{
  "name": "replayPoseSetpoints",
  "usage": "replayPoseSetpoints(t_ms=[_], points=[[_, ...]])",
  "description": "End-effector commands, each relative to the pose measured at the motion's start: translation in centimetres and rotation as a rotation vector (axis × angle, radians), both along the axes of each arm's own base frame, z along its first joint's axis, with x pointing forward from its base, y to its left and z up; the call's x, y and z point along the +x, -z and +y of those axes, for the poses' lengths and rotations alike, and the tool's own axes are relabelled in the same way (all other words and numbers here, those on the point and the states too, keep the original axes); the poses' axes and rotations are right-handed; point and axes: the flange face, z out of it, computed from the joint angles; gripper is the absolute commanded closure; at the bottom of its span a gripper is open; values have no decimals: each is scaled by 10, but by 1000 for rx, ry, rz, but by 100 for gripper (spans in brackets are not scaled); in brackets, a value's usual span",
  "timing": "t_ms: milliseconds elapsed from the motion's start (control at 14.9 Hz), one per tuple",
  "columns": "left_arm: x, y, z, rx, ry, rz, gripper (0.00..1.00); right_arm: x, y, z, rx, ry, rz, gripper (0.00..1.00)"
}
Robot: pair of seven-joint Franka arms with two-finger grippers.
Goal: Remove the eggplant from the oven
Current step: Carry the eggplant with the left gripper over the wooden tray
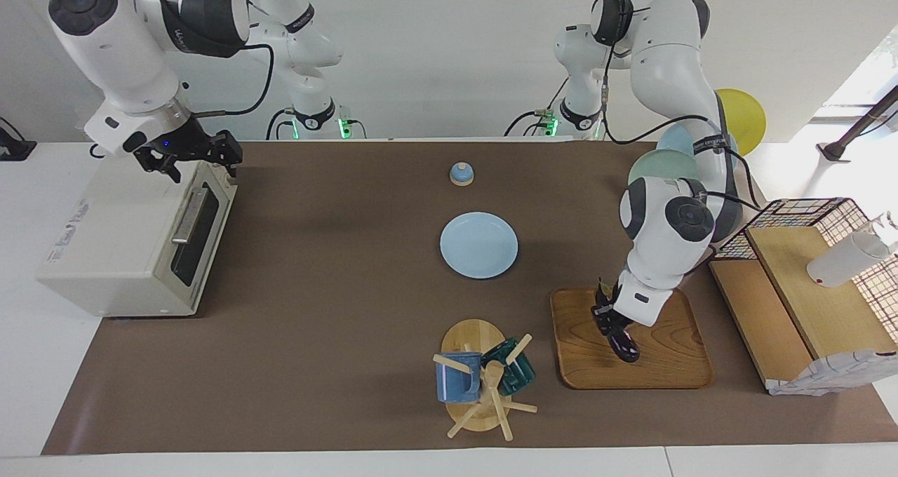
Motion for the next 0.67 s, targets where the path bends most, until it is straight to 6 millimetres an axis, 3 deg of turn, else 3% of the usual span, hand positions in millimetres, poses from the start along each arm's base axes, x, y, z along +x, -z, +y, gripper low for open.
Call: replayPoseSetpoints(t_ms=[0, 201, 268, 335, 602], points=[[-10, 15, 1, -12, 37, -11, 100, -9, -12, 13, 18, 17, 1, 0], [-11, 15, 12, -4, 76, 1, 100, -8, -17, 21, 22, 17, -24, 0], [-11, 14, 12, -4, 76, 4, 82, -7, -16, 20, 21, 24, -23, 0], [-12, 15, 10, -4, 79, 12, 1, -8, -15, 19, 17, 31, -14, 0], [-9, 3, 14, -14, 63, 28, 0, -9, -14, 18, 16, 87, 5, 0]])
